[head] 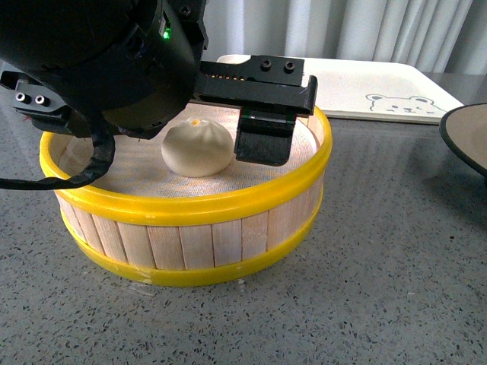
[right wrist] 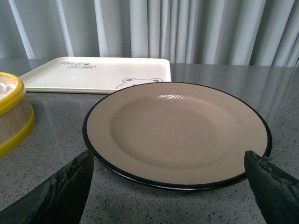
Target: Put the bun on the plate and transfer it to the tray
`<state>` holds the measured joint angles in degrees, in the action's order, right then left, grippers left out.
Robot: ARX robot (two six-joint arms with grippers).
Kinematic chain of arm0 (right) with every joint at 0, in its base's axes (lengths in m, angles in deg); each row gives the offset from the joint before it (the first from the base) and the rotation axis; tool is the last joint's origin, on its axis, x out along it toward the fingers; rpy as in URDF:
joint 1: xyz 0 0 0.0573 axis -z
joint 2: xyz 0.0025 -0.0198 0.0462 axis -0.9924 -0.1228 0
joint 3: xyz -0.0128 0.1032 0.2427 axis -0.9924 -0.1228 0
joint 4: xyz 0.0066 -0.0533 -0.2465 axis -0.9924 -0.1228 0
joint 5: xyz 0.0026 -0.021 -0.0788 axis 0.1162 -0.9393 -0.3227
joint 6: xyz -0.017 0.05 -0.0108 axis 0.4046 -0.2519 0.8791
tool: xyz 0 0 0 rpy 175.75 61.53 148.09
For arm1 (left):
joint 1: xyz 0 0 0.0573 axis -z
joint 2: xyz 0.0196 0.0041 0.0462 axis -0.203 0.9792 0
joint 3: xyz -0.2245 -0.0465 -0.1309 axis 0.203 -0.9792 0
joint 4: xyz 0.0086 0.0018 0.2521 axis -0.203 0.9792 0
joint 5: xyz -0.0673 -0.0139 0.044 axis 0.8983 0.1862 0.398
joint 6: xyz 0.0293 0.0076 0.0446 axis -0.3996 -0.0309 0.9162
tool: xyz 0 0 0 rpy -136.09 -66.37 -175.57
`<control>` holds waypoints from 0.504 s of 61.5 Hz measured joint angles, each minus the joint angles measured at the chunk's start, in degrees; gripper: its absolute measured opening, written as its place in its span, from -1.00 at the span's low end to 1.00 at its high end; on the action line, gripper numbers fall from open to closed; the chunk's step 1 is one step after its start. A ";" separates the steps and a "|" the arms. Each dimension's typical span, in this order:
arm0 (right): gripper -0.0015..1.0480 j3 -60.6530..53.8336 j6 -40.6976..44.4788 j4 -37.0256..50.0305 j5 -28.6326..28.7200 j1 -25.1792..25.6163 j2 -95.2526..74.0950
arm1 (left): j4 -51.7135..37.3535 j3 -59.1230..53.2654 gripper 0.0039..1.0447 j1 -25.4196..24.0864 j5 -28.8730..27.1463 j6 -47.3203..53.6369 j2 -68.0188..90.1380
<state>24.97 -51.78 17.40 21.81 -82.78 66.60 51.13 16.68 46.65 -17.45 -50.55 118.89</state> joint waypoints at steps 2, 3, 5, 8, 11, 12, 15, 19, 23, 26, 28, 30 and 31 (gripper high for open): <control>0.83 0.00 0.00 0.00 0.00 0.00 0.00 | 0.09 0.04 0.68 0.00 0.00 0.00 0.04; 0.83 0.00 0.00 0.00 0.00 0.00 0.00 | 0.20 0.11 0.59 0.02 0.00 -0.04 0.07; 0.83 0.00 0.00 0.00 0.00 0.00 0.00 | 0.26 0.11 0.49 0.04 0.02 -0.04 0.07; 0.83 0.00 0.00 0.00 0.00 0.00 0.00 | 0.31 0.11 0.37 0.07 0.28 -0.04 0.07; 0.83 0.00 0.00 0.00 0.00 0.00 0.00 | 0.33 0.13 0.22 0.09 0.52 -0.04 0.07; 0.83 0.00 0.00 0.00 0.00 0.00 0.00 | 0.33 0.13 0.16 0.09 0.57 -0.04 0.07; 0.83 0.00 0.00 0.00 0.02 0.00 0.00 | 0.33 0.13 0.03 0.09 0.68 -0.07 0.07; 0.83 0.00 0.00 0.00 0.00 0.00 0.00 | 0.31 0.13 -0.16 0.11 0.92 -0.17 0.07; 0.83 0.00 0.00 0.00 0.00 0.00 0.00 | 0.31 0.13 -0.34 0.11 1.11 -0.33 0.07; 0.83 0.00 0.00 0.00 0.02 0.00 0.00 | 0.17 0.13 -0.48 0.09 1.68 -0.52 0.07; 0.83 0.00 0.00 0.00 0.00 0.00 0.00 | 0.04 0.13 -0.58 0.09 2.08 -0.68 0.07; 0.83 0.00 0.00 0.00 0.00 0.00 0.00 | 0.00 0.13 -0.67 0.09 2.23 -0.83 0.07; 0.83 0.00 0.00 0.00 0.00 0.00 0.00 | -0.02 0.13 -0.73 0.09 2.34 -0.96 0.07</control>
<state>24.97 -51.78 17.40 21.81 -82.78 66.60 51.11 16.81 46.74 -15.11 -51.52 118.95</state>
